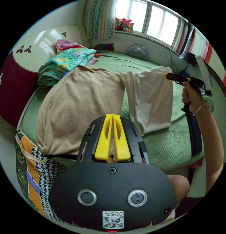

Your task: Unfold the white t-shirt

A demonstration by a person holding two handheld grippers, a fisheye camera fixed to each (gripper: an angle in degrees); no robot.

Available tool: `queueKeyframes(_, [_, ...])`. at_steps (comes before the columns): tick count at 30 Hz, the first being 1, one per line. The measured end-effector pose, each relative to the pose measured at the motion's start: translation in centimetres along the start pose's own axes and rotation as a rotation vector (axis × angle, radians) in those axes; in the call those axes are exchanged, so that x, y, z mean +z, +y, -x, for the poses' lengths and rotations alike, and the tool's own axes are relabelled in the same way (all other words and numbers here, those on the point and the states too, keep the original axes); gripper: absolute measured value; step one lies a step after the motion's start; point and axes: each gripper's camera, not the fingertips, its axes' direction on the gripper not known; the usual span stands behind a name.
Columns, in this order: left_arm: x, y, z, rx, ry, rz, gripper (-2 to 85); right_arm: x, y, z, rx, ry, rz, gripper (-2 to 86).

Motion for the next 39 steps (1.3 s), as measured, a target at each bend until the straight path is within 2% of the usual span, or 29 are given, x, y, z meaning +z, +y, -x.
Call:
queueKeyframes(3, [0.6, -1.2, -0.7, 0.027, 0.076, 0.023, -0.7, 2.0, 0.4, -1.3, 0.024, 0.131, 0.044, 4.0])
queueKeyframes(5, [1.1, -2.2, -1.1, 0.044, 0.199, 0.045, -0.7, 2.2, 2.2, -1.5, 0.029, 0.081, 0.033, 4.7])
queueKeyframes(7, [1.6, -2.9, -1.8, 0.063, 0.226, 0.062, -0.7, 2.8, 4.6, -1.7, 0.031, 0.045, 0.050, 5.6])
queueKeyframes(14, [3.1, -4.8, -4.7, 0.131, 0.216, 0.113, -0.7, 8.6, 11.8, -4.7, 0.201, -0.021, 0.292, 4.8])
queueKeyframes(17, [3.6, -5.4, -5.9, 0.156, 0.162, 0.126, -0.7, 9.4, 12.8, -4.9, 0.151, -0.029, 0.293, -0.4])
queueKeyframes(22, [4.5, -6.2, -7.5, 0.182, 0.145, 0.155, -0.6, 8.2, 13.8, -4.9, 0.064, 0.109, 0.388, -1.5])
queueKeyframes(25, [4.9, -6.9, -8.3, 0.184, 0.154, 0.161, -0.6, 6.4, 14.9, -4.9, 0.023, 0.180, 0.336, -1.3])
queueKeyframes(28, [5.2, -7.7, -9.0, 0.198, 0.138, 0.157, -0.6, 2.2, 14.8, -4.9, 0.034, 0.151, 0.158, -1.5])
queueKeyframes(32, [5.7, -8.7, -9.5, 0.191, 0.116, 0.144, -0.7, -0.7, 15.5, -4.5, 0.121, -0.111, 0.017, -1.3])
queueKeyframes(34, [6.0, -9.1, -9.6, 0.180, 0.114, 0.145, -0.7, -0.5, 15.3, -3.6, 0.091, -0.176, 0.037, -1.2])
queueKeyframes(39, [6.6, -10.0, -9.8, 0.166, 0.086, 0.147, -0.7, 0.8, 14.9, -1.4, 0.009, -0.156, 0.068, -1.0])
